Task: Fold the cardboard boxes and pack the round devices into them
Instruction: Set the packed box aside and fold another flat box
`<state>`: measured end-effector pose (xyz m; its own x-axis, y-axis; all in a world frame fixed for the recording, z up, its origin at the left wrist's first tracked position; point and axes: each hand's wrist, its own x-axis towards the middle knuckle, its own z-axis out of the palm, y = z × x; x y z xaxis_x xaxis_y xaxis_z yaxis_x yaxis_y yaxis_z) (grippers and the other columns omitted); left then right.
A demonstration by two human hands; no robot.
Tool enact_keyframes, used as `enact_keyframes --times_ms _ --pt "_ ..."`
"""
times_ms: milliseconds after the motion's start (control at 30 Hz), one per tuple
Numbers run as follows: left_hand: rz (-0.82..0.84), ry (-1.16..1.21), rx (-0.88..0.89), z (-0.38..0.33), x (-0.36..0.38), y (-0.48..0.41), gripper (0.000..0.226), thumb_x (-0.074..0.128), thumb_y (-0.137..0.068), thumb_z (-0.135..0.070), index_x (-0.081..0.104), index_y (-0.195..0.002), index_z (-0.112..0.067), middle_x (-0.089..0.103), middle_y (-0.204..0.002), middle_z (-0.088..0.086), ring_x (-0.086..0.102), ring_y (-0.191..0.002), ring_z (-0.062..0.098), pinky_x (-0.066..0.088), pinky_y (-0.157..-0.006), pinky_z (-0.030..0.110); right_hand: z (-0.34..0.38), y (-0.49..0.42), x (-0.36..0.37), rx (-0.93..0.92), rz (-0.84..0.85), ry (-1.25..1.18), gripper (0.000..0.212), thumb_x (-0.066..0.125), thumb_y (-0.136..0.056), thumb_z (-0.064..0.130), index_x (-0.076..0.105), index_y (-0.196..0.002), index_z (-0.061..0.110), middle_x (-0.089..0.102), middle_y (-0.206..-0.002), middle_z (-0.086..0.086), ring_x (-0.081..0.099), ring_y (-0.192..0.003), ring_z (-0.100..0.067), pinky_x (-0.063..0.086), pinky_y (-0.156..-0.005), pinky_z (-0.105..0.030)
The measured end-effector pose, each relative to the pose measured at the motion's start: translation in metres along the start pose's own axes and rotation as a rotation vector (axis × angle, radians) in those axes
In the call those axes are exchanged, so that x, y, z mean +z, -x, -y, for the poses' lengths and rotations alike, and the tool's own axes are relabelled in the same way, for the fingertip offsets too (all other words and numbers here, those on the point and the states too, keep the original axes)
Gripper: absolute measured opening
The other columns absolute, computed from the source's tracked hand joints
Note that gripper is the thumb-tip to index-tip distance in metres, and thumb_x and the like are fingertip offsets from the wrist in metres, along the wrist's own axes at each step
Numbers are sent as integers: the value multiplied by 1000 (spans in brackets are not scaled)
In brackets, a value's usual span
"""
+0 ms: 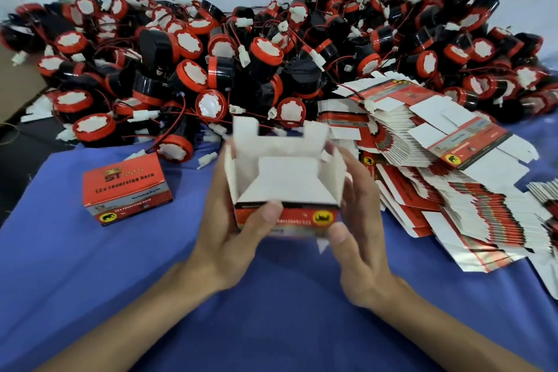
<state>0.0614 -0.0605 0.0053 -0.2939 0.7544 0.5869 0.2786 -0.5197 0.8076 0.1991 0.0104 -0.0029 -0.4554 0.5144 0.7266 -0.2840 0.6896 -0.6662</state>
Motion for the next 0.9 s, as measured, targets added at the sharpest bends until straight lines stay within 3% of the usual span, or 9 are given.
enact_keyframes --times_ms 100,167,267,333,433,567,633,767,900 --pt "45 4 41 4 -2 4 77 50 -95 -51 24 -139 6 53 -124 -25 56 -109 -3 48 -83 12 5 -2 1 -12 -7 -39 54 35 -102 41 25 -143 7 33 -147 26 36 -133 3 35 -102 -13" --pt "5 -41 91 4 -2 6 78 50 -93 -55 13 -151 -20 43 -136 -10 53 -115 13 51 -88 28 8 0 2 3 -41 -82 49 39 -101 41 30 -144 18 39 -142 23 44 -127 -1 41 -95 -13" --pt "-74 -169 149 1 -1 8 53 46 -91 -61 31 -140 -48 32 -138 -10 42 -120 31 46 -93 42 9 0 3 2 -102 -76 41 45 -99 44 36 -138 36 46 -132 18 52 -116 -6 46 -86 -16" --pt "-78 -155 160 -1 0 9 42 45 -92 -60 38 -132 -50 36 -134 -14 45 -119 26 46 -92 38 8 -1 3 22 -129 -58 39 48 -97 47 38 -134 41 48 -126 16 53 -110 -6 47 -82 -18" --pt "-77 -18 88 -5 2 11 34 55 -90 -54 43 -122 -52 48 -125 -2 56 -104 8 51 -79 22 6 -2 -1 62 -169 -42 35 50 -94 53 42 -127 47 49 -122 7 54 -107 -10 48 -81 -23" --pt "-87 41 66 -7 4 12 39 55 -86 -26 39 -119 -40 55 -107 -25 59 -91 -5 50 -66 10 6 -2 -3 62 -119 -39 32 53 -93 41 46 -124 46 51 -120 21 55 -107 -7 48 -85 -23" --pt "-104 36 65 -8 5 10 41 60 -86 -33 36 -118 -27 53 -108 -30 57 -93 -8 49 -68 8 7 -2 -3 90 -108 -56 39 52 -87 29 49 -120 50 53 -117 25 56 -106 -6 48 -85 -23" --pt "-151 -17 105 -13 6 4 56 55 -90 -52 29 -126 -19 51 -110 -30 55 -95 -6 47 -74 10 11 -1 -3 136 -127 -121 37 52 -81 28 52 -111 50 54 -109 21 56 -101 -4 48 -83 -22" --pt "-134 -62 117 -15 3 2 46 53 -91 -54 38 -130 -34 50 -110 -27 55 -97 -4 49 -74 11 12 -1 -2 165 -161 -184 33 50 -82 31 55 -108 50 55 -108 20 56 -101 -3 48 -81 -22"
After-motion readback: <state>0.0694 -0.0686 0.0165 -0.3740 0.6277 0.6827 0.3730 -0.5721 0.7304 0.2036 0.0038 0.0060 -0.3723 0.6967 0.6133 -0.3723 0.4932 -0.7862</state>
